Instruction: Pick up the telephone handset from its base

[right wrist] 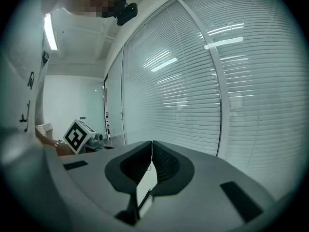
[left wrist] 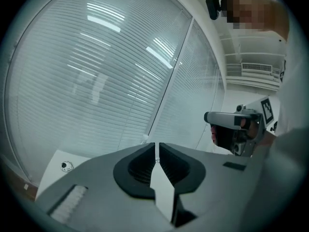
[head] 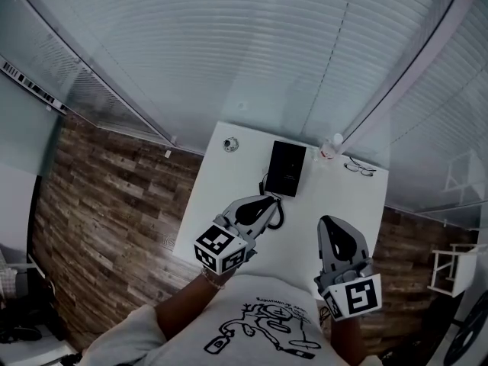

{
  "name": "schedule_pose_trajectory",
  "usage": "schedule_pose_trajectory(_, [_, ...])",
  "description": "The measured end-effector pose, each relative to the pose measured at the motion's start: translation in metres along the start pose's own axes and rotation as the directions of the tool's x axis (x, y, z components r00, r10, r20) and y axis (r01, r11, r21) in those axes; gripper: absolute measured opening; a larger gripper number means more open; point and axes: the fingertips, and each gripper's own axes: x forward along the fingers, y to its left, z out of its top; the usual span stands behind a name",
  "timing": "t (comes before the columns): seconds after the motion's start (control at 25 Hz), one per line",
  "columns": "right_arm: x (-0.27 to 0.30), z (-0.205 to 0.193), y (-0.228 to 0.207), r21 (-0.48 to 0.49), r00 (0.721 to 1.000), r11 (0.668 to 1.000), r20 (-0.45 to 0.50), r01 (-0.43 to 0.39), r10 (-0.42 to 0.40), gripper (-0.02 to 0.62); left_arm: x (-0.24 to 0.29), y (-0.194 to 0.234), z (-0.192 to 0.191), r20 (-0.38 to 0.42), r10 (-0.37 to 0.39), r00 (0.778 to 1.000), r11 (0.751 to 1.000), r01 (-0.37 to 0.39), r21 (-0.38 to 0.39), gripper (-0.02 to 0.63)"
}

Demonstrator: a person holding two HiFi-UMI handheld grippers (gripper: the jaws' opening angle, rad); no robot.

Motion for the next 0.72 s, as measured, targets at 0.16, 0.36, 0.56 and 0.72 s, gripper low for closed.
schedule_pose_trajectory(0.16, [0.01,-0.007,-0.005,0.006,1.0,1.0,-0.009,-0.004,0.004,0.006,0.013,0.019,-0.02,-0.043,0.013,0.999,1.0,-0.013,-0.012,0.023])
schedule_pose_trajectory(0.36, [0.019,-0.019,-0.012,0.023,0.999,1.0,-0.032,-0.004,0.004,0.006,0.031,0.041,-0.046,-0.088,0.029,0.996,0.999,-0.032,-0.035,0.025])
schedule_pose_trajectory(0.56, [0.029,-0.03,-0.019,0.037,0.997,0.999,-0.07,-0.013,0.016,0.006,0.053,0.068,-0.07,-0.127,0.043,0.991,0.995,-0.055,-0.086,0.025])
schedule_pose_trajectory(0.72, [0.038,-0.041,-0.023,0.068,0.997,0.998,-0.082,-0.005,0.011,0.006,0.07,0.093,-0.086,-0.157,0.059,0.986,0.992,-0.076,-0.104,0.025])
